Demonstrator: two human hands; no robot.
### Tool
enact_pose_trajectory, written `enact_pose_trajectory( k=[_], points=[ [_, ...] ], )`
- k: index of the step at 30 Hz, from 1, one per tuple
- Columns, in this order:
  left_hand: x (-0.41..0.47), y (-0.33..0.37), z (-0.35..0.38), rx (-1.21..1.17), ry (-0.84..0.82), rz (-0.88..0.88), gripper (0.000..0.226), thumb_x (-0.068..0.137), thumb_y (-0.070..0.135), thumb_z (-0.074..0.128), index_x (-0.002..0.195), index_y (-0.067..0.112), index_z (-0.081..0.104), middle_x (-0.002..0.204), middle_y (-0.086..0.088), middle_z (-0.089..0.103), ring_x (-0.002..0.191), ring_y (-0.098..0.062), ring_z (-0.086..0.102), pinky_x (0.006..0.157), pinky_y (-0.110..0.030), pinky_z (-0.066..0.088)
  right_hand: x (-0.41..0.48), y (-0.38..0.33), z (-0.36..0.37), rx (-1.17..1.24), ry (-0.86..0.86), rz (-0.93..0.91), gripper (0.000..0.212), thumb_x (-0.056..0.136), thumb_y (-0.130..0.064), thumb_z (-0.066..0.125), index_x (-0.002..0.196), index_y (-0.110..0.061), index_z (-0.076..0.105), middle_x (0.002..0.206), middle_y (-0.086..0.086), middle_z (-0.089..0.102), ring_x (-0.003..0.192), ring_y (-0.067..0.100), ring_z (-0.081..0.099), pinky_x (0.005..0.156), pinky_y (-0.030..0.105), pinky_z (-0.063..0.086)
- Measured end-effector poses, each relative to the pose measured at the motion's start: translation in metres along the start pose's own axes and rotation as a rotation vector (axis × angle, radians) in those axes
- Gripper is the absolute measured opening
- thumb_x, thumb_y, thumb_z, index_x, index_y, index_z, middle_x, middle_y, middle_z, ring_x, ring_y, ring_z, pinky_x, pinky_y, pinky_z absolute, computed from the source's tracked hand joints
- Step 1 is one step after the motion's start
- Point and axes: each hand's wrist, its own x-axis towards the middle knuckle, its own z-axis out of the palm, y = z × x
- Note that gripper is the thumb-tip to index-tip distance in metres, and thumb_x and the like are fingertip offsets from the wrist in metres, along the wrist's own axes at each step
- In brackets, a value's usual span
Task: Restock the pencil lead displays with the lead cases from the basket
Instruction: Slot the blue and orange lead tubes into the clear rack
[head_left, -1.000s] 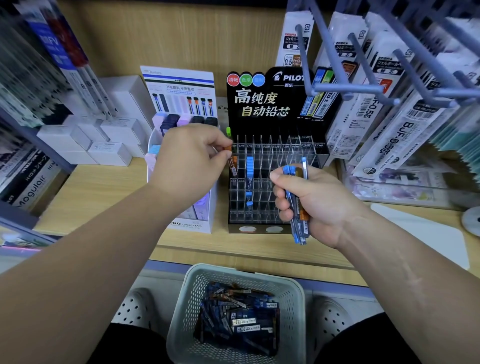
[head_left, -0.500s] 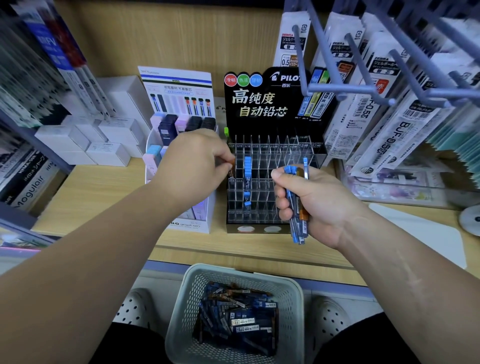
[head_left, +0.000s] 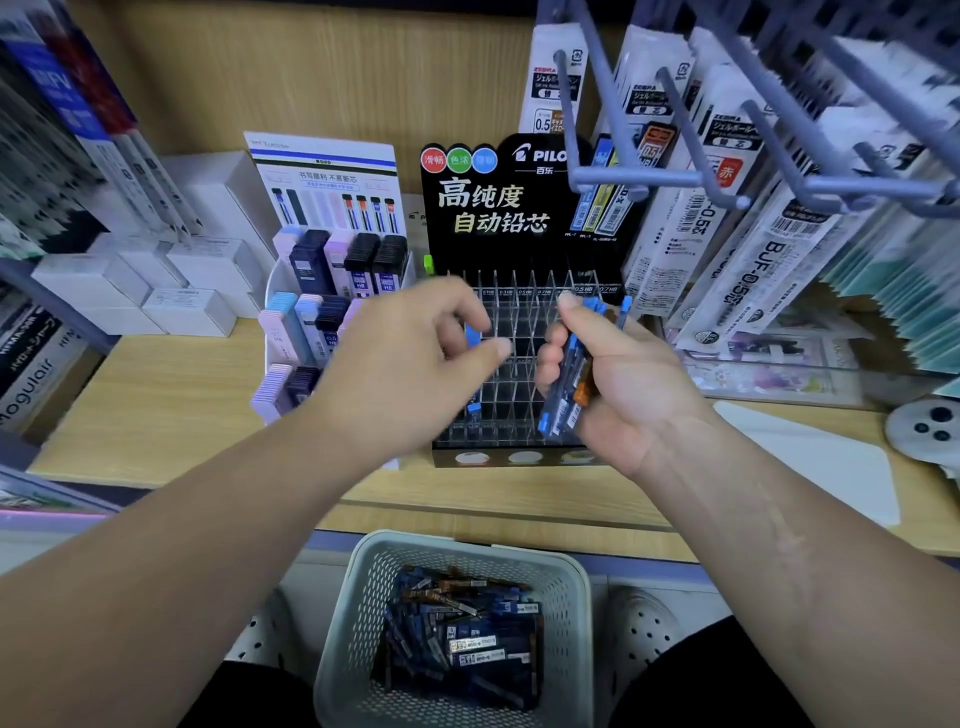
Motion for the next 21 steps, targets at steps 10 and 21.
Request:
enact_pose_trajectory(
  k=[10, 21],
  points=[
    [-0.027, 0.026, 0.036, -0.735, -0.185, -0.506, 0.021, 0.079, -0.006, 0.076, 0.094, 0.004, 0.064, 0.072, -0.013, 0.073, 0.065, -0.024, 0.072, 0.06, -0.029, 0.059, -0.002, 0.005, 0.002, 0.01, 0.083, -0.077, 0.019, 0.096, -0.024, 0.068, 0.089, -0.009, 0.059, 0.069, 0.005, 0.062, 0.057, 0.018, 0.061, 0.058, 0.031, 0.056],
    [-0.023, 0.031, 0.041, -0.858, -0.092, -0.576, 0.013, 0.084, -0.001, 0.074, 0.082, 0.005, 0.062, 0.069, -0.013, 0.072, 0.062, -0.023, 0.072, 0.051, -0.025, 0.055, -0.008, 0.003, 0.006, 0.009, 0.013, -0.098, 0.024, 0.099, -0.028, 0.062, 0.089, -0.007, 0.061, 0.067, 0.006, 0.066, 0.059, 0.017, 0.066, 0.059, 0.03, 0.059]
  ],
)
